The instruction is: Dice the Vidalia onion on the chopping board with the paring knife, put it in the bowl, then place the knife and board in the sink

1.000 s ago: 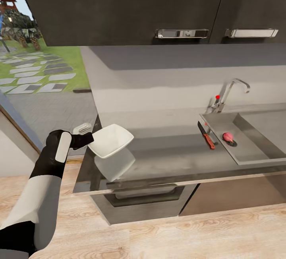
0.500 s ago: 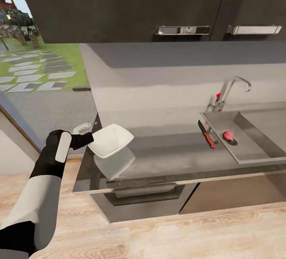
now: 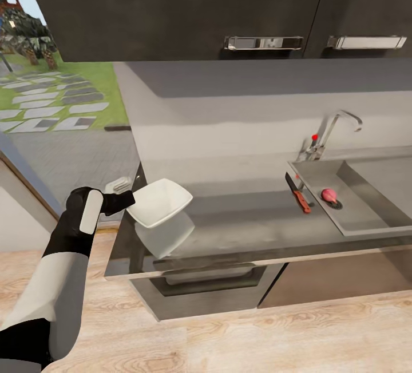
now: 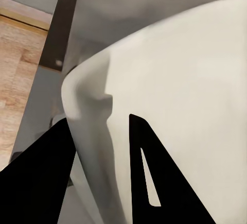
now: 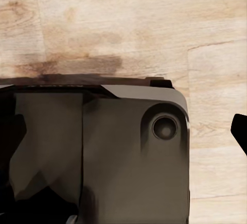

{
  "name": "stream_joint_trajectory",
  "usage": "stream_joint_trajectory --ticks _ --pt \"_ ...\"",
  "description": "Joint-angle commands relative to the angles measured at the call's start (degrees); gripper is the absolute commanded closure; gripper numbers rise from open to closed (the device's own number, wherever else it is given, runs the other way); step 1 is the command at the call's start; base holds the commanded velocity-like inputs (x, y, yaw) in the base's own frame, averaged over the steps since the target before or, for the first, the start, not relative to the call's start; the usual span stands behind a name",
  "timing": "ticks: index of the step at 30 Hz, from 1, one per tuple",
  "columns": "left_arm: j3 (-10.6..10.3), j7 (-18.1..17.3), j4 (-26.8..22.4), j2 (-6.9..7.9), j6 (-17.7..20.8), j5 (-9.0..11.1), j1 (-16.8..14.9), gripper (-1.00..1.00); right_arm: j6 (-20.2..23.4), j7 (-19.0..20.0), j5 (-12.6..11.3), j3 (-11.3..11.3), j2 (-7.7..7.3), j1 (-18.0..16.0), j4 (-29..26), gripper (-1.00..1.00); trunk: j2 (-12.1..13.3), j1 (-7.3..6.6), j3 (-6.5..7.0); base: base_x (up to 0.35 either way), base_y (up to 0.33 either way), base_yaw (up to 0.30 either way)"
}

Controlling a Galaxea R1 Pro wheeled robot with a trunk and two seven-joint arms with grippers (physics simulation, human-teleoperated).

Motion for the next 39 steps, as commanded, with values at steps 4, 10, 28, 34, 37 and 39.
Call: stream_joint_trajectory --ticks 4,10,28,34,37,39 --pt "0.0 0.5 0.0 0.00 0.2 0.8 0.0 1.00 -0.2 -0.1 0.1 0.0 0.02 0.0 0.1 -1.00 -0.1 0.02 -0.27 0.000 0.000 0.000" --pt "0.0 0.5 0.0 0.00 0.2 0.8 0.0 1.00 -0.2 -0.1 0.1 -0.1 -0.01 0.0 0.1 -1.00 -0.1 0.02 -0.34 0.000 0.000 0.000" --pt "0.0 0.5 -0.2 0.00 0.2 0.8 0.0 -1.00 -0.2 -0.1 0.0 -0.1 -0.06 0.0 0.1 -1.00 -0.1 0.02 -0.35 0.000 0.000 0.000" --pt "0.0 0.5 -0.2 0.00 0.2 0.8 0.0 -1.00 -0.2 -0.1 0.1 -0.1 -0.06 0.0 0.1 -1.00 -0.1 0.02 -0.35 0.000 0.000 0.000" --pt "0.0 0.5 -0.1 0.00 0.2 0.8 0.0 -1.00 -0.2 -0.1 0.1 -0.1 -0.06 0.0 0.1 -1.00 -0.1 0.02 -0.35 0.000 0.000 0.000" --pt "0.0 0.5 -0.2 0.00 0.2 0.8 0.0 -1.00 -0.2 -0.1 0.1 -0.1 -0.06 0.0 0.1 -1.00 -0.1 0.02 -0.35 0.000 0.000 0.000"
